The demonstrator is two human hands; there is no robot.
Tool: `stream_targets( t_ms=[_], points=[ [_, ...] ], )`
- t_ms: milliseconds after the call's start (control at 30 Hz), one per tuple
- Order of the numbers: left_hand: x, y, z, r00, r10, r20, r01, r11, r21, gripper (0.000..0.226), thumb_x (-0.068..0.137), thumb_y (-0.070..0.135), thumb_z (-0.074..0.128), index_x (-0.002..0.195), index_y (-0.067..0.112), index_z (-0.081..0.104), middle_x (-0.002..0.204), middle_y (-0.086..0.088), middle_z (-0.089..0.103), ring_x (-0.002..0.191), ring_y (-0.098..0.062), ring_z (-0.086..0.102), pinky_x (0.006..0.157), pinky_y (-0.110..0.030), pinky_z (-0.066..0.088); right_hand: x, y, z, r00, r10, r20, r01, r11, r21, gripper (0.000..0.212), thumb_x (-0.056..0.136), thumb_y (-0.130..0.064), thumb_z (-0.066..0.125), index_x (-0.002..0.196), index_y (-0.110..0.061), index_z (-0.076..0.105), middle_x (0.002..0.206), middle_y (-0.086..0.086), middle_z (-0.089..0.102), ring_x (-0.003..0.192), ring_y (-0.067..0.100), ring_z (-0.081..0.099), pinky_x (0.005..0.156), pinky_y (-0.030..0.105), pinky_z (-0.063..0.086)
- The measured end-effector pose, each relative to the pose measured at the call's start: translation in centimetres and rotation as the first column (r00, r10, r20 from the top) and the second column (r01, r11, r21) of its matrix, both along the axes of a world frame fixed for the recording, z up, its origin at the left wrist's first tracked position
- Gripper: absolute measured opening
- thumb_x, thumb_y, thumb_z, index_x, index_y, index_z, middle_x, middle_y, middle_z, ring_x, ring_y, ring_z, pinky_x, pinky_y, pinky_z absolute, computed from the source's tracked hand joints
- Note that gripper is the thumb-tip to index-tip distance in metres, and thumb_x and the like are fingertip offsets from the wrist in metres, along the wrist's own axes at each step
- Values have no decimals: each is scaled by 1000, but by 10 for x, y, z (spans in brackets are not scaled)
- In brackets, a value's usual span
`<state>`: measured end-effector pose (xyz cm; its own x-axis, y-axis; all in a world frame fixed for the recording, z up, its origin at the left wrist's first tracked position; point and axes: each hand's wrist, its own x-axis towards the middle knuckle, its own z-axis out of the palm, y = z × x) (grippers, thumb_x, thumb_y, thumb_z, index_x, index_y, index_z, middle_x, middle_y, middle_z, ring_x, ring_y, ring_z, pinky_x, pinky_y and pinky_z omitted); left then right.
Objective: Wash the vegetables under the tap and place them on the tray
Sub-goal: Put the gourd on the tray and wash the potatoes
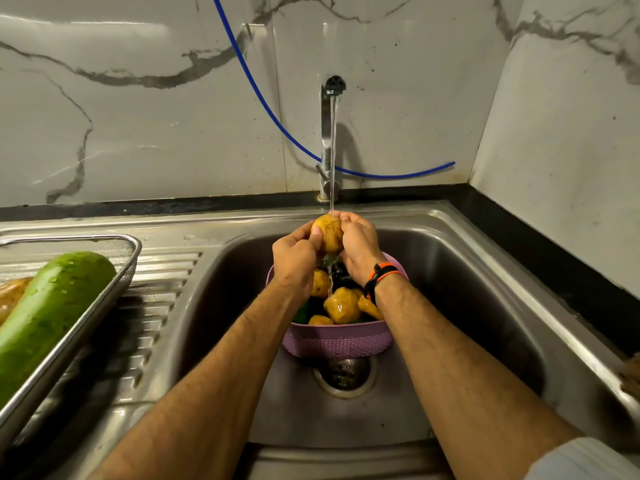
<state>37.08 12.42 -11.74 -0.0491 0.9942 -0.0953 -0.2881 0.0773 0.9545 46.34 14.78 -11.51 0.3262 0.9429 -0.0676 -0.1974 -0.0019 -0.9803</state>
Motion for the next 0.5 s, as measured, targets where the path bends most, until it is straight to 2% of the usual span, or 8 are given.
stream_targets(
  t_ms=[67, 100, 200, 267, 333, 400, 500],
  points=[
    [4, -2, -2, 999, 24, -30, -24, 999, 22, 30, 96, 6, 60, 125, 4, 66, 115, -10, 71, 108, -23, 67, 96, -41, 56, -1, -3, 0, 998, 29, 59, -28, 999, -21, 26, 100, -41, 50, 102, -19, 66, 112, 10, 63, 110, 28, 59, 99, 46, 50],
    [5, -3, -2, 999, 32, -26, -31, 999, 28, 29, 95, 7, 62, 123, 5, 67, 113, -10, 72, 107, -23, 68, 95, -40, 57, 0, -4, 0, 996, 42, 77, -40, 999, -18, 24, 98, -41, 53, 99, -21, 65, 109, 9, 63, 109, 27, 59, 98, 46, 50],
    [5, -6, 3, 997, 22, 74, -21, 1000, -16, 24, 97, 13, 61, 119, 4, 69, 107, -12, 72, 97, -22, 70, 75, -30, 61, 4, -3, -1, 998, 34, 48, -35, 999, 35, 22, 98, -30, 57, 112, -15, 66, 115, 10, 64, 111, 28, 60, 98, 46, 51],
    [2, -7, 7, 988, -12, 151, 24, 997, -76, 24, 99, 14, 57, 120, 5, 66, 110, -16, 70, 95, -24, 71, 63, -31, 62, 4, -5, 3, 999, 49, 4, -49, 997, 63, 18, 99, -24, 55, 112, -17, 66, 119, 10, 63, 113, 27, 60, 92, 43, 54],
    [0, -8, 9, 977, -60, 203, 84, 990, -114, 25, 101, 11, 54, 123, 4, 63, 113, -19, 68, 99, -28, 70, 64, -39, 63, 5, -5, 5, 997, 78, 13, -78, 995, 62, 20, 100, -22, 52, 113, -18, 66, 121, 9, 64, 113, 27, 61, 85, 41, 57],
    [-2, -10, 11, 969, -107, 223, 138, 982, -127, 28, 101, 8, 52, 127, 2, 60, 116, -21, 67, 99, -29, 69, 67, -39, 63, 4, -7, 6, 992, 91, 85, -96, 994, 55, 26, 101, -21, 47, 115, -14, 68, 121, 10, 64, 113, 28, 61, 90, 44, 55],
    [-3, -9, 11, 958, -167, 235, 204, 968, -144, 32, 100, 6, 52, 132, 1, 58, 115, -20, 66, 99, -27, 67, 72, -36, 61, 2, -10, 10, 975, 90, 205, -101, 994, 39, 32, 103, -21, 39, 105, -16, 71, 123, 12, 61, 113, 26, 58, 94, 41, 52]
  ],
)
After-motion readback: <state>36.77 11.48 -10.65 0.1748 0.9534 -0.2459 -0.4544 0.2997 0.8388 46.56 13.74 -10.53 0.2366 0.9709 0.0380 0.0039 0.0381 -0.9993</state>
